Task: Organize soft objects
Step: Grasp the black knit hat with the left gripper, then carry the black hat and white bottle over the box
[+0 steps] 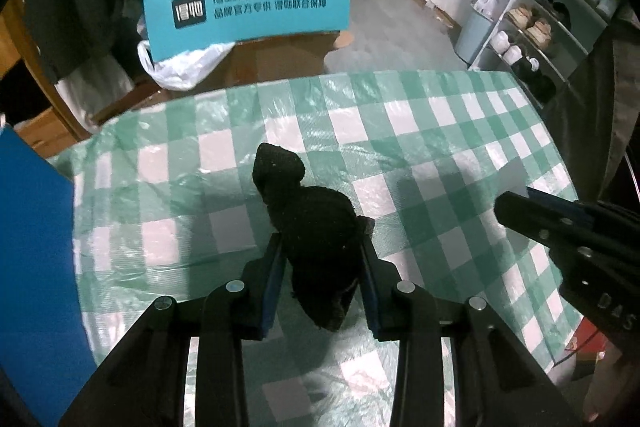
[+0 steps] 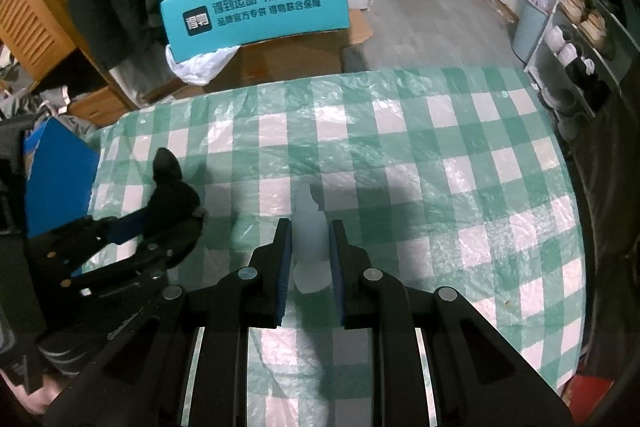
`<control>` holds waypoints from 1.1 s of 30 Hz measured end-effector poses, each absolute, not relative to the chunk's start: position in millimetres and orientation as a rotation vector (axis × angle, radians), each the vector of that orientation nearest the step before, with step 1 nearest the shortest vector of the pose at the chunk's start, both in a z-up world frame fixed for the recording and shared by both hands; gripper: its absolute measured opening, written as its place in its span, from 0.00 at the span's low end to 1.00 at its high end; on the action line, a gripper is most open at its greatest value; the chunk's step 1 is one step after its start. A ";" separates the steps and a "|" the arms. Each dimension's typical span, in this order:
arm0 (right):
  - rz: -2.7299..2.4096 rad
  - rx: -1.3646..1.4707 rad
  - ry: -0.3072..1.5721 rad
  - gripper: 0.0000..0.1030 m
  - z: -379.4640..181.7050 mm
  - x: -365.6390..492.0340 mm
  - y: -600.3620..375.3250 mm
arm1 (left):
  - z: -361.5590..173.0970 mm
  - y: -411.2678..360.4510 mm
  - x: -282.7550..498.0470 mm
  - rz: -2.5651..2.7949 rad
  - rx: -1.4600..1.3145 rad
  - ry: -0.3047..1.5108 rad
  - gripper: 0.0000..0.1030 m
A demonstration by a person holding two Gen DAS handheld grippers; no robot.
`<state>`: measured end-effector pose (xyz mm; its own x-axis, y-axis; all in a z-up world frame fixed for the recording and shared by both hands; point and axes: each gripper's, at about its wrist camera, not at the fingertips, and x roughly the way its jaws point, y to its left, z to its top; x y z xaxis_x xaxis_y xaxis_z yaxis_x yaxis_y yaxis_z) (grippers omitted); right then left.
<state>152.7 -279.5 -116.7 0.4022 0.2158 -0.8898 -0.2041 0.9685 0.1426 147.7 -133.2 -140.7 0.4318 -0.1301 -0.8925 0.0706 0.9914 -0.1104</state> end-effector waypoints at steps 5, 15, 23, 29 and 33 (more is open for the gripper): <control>0.280 -0.002 1.112 0.16 -107.9 144.9 -272.3 | -126.6 -127.1 134.7 -0.130 -0.058 1.086 0.34; 0.322 -0.020 1.064 0.16 -81.1 125.8 -257.6 | -100.5 -111.5 106.6 -0.109 -0.056 1.046 0.34; 0.356 -0.039 1.033 0.16 -61.4 106.8 -247.8 | -73.7 -100.6 85.3 -0.099 -0.038 1.009 0.34; 0.393 -0.048 1.010 0.16 -47.5 94.3 -236.0 | -49.6 -91.2 69.7 -0.095 -0.028 0.979 0.34; 0.425 -0.053 0.992 0.16 -38.3 86.8 -227.4 | -35.6 -83.4 59.7 -0.088 -0.004 0.950 0.34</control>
